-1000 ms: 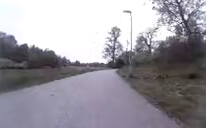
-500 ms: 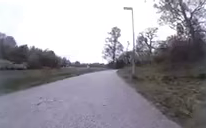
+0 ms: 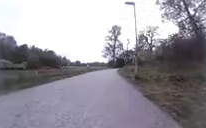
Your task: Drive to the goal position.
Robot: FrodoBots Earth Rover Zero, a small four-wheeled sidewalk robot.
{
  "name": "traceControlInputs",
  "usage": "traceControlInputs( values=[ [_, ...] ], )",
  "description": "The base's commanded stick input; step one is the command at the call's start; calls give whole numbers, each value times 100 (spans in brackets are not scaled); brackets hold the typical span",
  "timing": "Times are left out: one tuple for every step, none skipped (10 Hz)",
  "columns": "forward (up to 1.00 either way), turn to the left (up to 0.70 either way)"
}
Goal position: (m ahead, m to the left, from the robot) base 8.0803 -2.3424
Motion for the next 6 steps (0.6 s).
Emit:
traceControlInputs(
  values=[
    [100,0],
    [100,0],
    [100,0],
    [100,0],
    [100,0],
    [100,0]
  ],
)
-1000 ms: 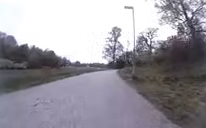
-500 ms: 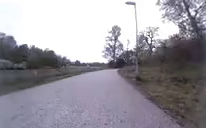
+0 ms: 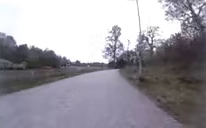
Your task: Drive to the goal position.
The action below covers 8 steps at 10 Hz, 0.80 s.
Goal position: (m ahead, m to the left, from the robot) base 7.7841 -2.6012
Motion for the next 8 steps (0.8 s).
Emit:
traceControlInputs(
  values=[
    [100,0],
    [100,0],
    [100,0],
    [100,0],
    [100,0],
    [100,0],
    [100,0],
    [100,0]
  ],
)
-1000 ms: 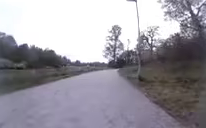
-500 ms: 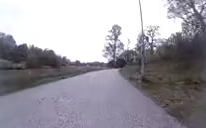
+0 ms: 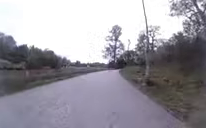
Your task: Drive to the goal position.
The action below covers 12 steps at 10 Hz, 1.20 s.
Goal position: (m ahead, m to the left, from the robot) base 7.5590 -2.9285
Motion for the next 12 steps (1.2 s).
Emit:
traceControlInputs(
  values=[
    [100,0],
    [100,-35],
    [100,-40],
    [100,-10],
    [100,0],
    [100,0],
    [100,0],
    [100,0],
    [100,0],
    [100,0],
    [100,0],
    [100,0]
  ],
)
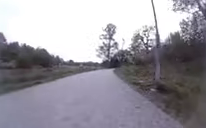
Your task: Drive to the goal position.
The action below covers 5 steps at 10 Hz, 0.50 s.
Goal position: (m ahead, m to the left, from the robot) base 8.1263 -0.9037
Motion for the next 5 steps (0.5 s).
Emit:
traceControlInputs(
  values=[
    [100,0],
    [100,0],
    [100,0],
    [100,0],
    [100,0]
  ],
)
